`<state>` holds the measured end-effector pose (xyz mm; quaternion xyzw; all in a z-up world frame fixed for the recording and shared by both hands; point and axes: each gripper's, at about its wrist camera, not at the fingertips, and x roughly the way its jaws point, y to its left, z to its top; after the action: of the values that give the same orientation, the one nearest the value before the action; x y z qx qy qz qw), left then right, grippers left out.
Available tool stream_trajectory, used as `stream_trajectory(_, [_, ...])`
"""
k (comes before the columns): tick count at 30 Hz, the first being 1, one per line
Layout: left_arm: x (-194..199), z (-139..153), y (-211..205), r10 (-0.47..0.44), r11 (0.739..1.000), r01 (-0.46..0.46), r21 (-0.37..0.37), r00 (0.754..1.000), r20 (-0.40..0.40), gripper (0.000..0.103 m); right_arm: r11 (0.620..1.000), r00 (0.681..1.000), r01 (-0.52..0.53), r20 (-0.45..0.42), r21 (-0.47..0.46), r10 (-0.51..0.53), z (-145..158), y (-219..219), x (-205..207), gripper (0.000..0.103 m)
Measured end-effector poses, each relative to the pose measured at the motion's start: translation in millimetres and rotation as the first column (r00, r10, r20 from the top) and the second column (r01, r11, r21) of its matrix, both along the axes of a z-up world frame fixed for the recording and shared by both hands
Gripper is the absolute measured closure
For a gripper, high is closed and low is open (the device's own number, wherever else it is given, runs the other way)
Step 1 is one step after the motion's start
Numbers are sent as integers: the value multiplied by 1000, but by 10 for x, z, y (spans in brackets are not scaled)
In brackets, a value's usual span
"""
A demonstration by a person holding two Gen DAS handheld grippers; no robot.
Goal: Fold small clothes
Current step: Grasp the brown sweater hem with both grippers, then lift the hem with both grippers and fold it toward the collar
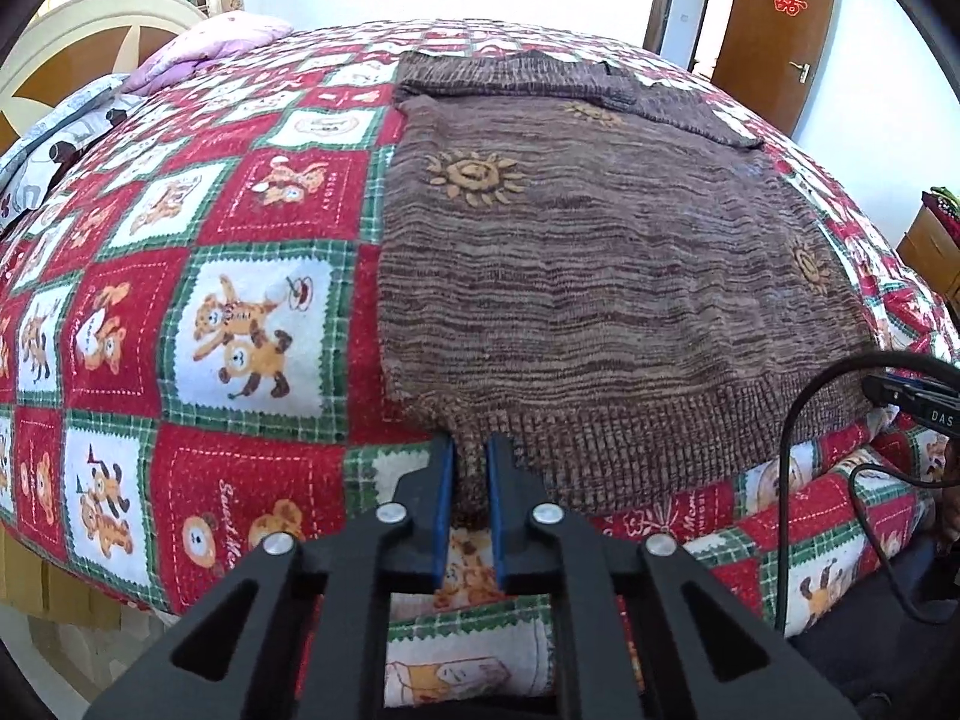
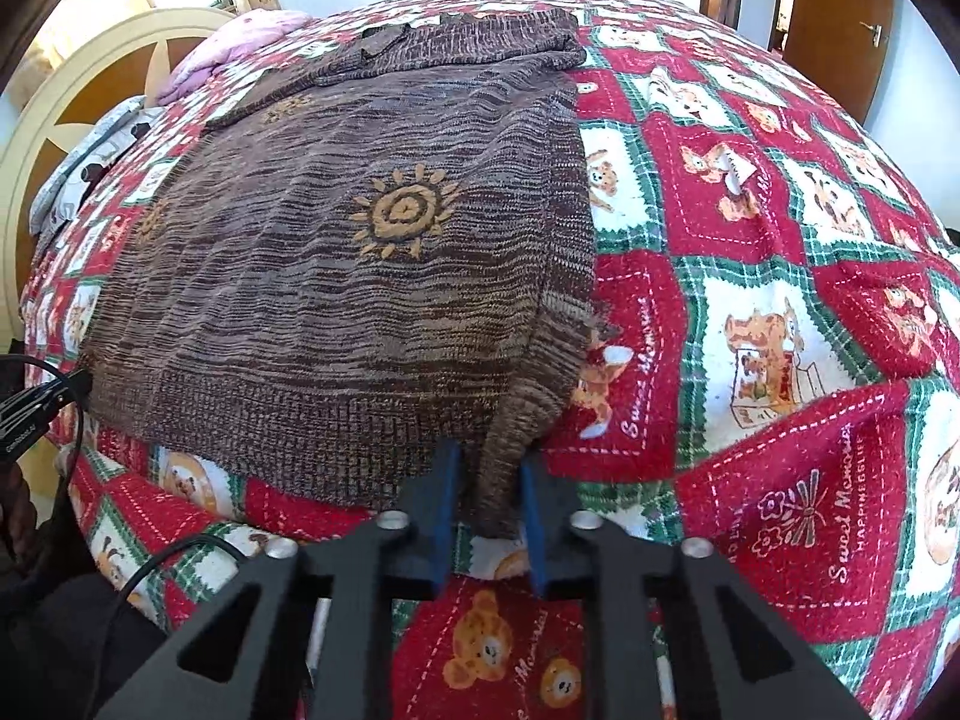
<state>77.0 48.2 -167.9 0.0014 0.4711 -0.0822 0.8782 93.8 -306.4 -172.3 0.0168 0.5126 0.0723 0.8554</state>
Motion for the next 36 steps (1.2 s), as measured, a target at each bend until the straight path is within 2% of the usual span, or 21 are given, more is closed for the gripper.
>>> stream_trajectory(8, [14,176,72,-1,999,3,-43,999,53,94,999,997,-29,72,34,26,201,20,-90,94])
stream_trajectory(14, [71,334,149,6,997,2,-80,995,96,94,997,983,-14,184,73,0,466,-21,-121,96])
stream_trajectory(22, [176,566,213,15,993,4,-118,987,160,95,992,961,17,271,121,-50,769,-177,-113,96])
stream_trajectory(36, [474,952,259,39,984,9,-181,965,260,95,986,922,26,377,167,-89,1307,-338,274,97])
